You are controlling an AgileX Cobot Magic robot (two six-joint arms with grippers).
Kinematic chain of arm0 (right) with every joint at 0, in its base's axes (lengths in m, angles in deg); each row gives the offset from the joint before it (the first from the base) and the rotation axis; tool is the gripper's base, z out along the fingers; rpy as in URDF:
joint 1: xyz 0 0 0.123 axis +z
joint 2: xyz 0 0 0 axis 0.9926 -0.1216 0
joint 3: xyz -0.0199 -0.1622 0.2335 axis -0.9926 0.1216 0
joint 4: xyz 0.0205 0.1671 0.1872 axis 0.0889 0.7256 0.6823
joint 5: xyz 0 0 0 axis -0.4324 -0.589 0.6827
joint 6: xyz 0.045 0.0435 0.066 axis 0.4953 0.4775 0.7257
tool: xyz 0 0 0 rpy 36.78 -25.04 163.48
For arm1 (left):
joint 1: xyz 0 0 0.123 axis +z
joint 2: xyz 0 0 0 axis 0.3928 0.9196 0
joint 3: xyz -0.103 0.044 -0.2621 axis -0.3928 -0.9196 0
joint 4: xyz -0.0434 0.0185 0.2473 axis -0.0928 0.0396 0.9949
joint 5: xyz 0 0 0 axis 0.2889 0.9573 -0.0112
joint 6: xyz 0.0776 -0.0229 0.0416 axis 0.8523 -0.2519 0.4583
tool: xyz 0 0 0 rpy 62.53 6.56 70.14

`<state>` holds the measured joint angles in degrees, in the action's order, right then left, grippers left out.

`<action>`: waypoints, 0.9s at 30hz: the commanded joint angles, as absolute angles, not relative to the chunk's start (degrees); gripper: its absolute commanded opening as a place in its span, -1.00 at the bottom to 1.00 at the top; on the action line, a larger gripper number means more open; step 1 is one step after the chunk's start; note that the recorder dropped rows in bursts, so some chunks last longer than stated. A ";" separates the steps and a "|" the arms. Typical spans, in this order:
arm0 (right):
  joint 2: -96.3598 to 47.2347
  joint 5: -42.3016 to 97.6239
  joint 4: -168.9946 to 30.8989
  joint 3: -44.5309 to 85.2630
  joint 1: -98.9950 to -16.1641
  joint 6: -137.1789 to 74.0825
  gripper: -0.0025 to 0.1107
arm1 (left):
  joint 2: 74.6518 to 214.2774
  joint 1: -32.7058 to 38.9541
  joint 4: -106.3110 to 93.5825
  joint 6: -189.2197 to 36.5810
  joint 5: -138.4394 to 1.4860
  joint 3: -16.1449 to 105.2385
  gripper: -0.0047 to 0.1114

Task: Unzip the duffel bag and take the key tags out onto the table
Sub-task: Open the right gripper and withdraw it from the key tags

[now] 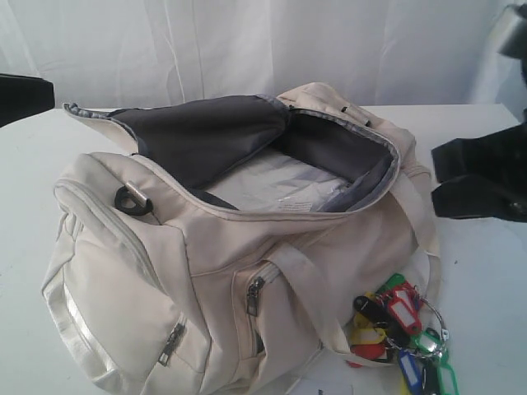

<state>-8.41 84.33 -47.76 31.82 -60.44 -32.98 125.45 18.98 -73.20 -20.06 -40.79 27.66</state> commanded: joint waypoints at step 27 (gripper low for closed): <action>4.47 83.69 -48.30 31.52 -60.73 -33.67 -0.95 | 125.38 19.02 -74.28 -19.93 -40.98 27.32 -0.92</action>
